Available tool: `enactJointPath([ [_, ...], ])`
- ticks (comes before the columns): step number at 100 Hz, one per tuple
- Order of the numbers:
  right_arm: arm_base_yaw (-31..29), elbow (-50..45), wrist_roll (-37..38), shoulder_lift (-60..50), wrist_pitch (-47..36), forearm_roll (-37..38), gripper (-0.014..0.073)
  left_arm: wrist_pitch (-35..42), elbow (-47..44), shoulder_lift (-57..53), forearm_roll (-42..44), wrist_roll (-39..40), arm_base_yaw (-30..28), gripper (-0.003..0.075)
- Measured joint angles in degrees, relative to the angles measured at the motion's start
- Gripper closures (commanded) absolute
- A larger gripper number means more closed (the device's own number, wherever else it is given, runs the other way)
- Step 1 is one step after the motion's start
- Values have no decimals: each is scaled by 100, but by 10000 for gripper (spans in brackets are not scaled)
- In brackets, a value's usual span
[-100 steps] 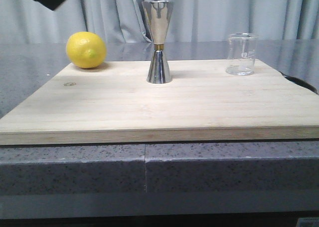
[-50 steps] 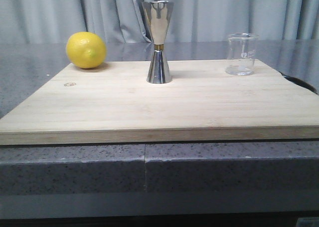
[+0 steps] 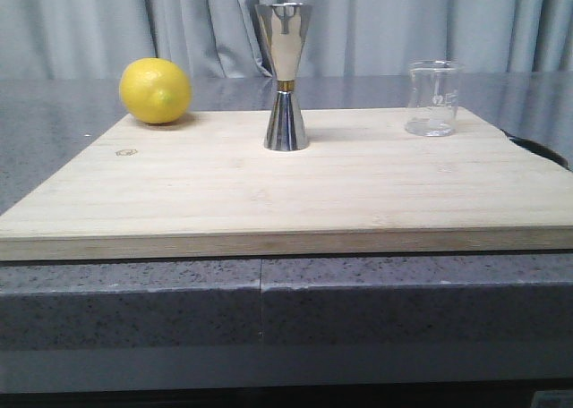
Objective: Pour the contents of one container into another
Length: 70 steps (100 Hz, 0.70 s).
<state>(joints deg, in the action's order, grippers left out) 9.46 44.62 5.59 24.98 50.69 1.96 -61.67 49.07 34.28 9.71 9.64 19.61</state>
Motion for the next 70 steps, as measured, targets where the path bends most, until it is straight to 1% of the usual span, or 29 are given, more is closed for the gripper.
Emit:
enactJointPath([
  [4, 0, 0, 0, -31, -3, -2, 246, 10, -42, -20, 0, 10, 0, 248],
  [11, 0, 0, 0, -60, -3, -2, 380, 9, -66, -14, 0, 23, 0, 320],
  [17, 0, 0, 0, -60, -3, -2, 487, 34, -77, -14, 0, 22, 0, 416],
  [23, 0, 0, 0, -60, -3, -2, 569, 44, -88, -14, 0, 33, 0, 519],
  [31, 0, 0, 0, -60, -3, -2, 647, 52, -88, -14, 0, 33, 0, 632],
  [34, 0, 0, 0, -60, -3, -2, 662, 52, -88, -14, 0, 33, 0, 669],
  [40, 0, 0, 0, -60, -3, -2, 662, 57, -88, -14, 0, 33, 0, 743],
  [70, 0, 0, 0, -60, -38, -2, 662, 133, -88, -23, 0, 33, 0, 741],
])
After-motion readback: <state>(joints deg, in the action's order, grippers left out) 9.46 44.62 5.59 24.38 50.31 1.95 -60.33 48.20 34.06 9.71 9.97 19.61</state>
